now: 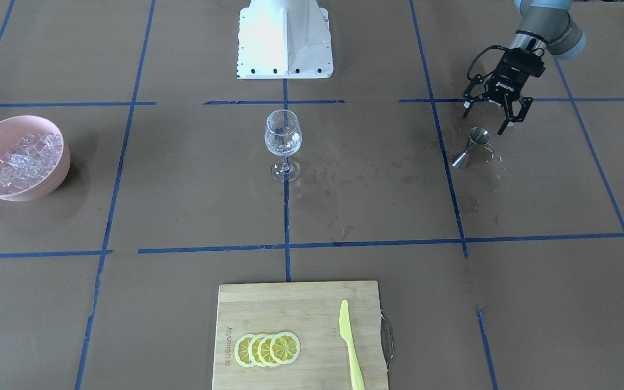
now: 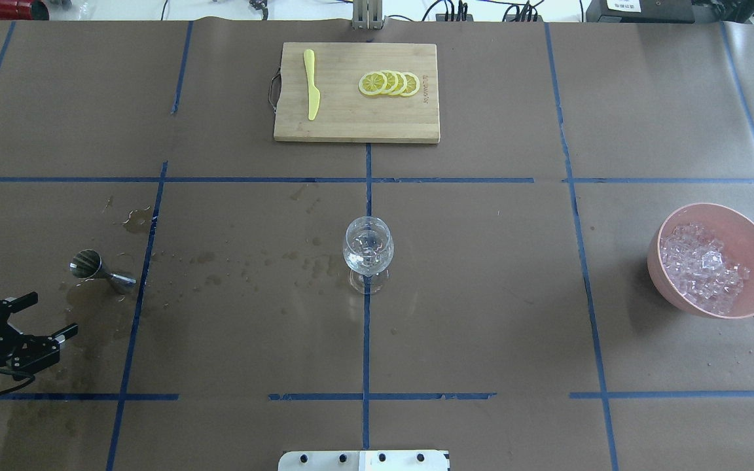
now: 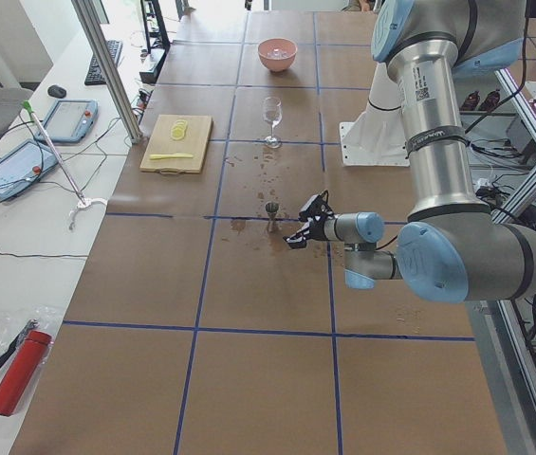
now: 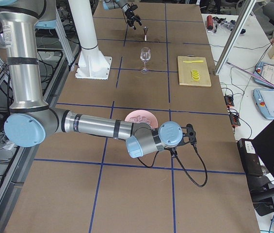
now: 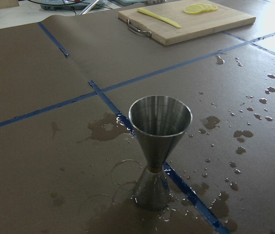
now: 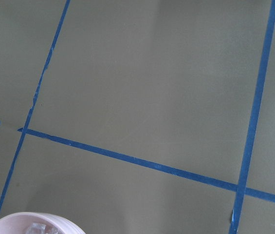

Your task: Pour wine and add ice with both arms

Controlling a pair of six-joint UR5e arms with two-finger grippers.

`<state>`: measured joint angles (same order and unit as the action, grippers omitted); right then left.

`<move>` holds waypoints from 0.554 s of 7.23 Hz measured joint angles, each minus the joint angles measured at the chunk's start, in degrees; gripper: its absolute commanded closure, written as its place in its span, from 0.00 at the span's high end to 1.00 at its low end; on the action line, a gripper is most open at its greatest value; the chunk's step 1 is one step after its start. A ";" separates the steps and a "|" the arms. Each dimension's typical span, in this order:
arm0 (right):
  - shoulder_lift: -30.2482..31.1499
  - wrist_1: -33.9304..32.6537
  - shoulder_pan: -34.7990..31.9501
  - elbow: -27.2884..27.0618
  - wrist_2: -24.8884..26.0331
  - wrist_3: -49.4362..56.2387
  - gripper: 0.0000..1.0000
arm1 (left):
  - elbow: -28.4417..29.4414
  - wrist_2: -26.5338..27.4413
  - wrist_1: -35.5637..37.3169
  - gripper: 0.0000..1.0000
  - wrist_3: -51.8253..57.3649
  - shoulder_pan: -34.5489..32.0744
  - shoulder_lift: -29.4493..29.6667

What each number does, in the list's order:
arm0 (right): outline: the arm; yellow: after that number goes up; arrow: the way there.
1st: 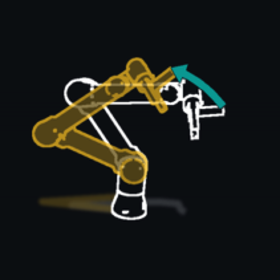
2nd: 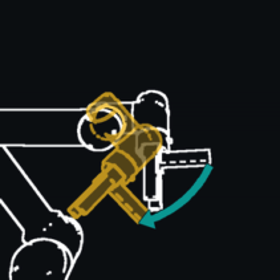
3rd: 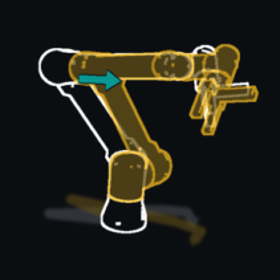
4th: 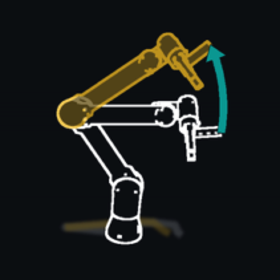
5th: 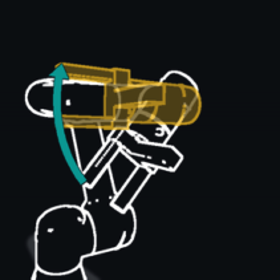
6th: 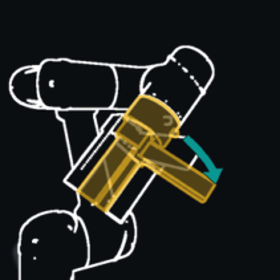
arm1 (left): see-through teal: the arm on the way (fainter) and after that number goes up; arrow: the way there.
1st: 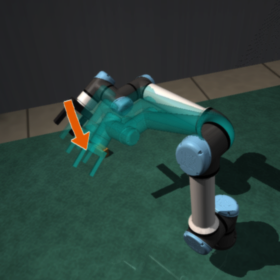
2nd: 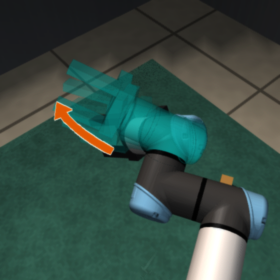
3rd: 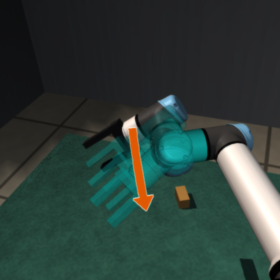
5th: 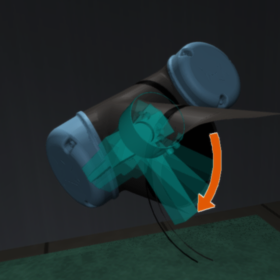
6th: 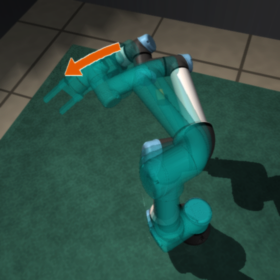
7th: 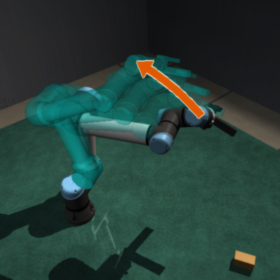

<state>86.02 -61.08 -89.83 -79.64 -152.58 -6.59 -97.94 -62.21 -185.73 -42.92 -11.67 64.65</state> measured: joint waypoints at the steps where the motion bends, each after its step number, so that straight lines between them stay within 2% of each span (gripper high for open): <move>1: 0.07 0.00 0.00 0.00 -0.03 -0.10 1.00 | 0.07 -3.49 0.07 1.00 -0.04 -3.48 -0.67; 3: -0.20 -0.05 0.00 -0.19 0.03 -0.47 1.00 | 0.02 -16.57 2.45 1.00 0.00 -15.44 -0.84; 4: -0.58 -0.17 0.00 -0.52 1.11 -0.61 1.00 | -0.02 -26.46 5.26 1.00 0.06 -23.84 -0.02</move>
<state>85.44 -61.25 -89.82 -80.16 -151.47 -7.20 -97.97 -88.67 -180.47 -42.86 -35.51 64.63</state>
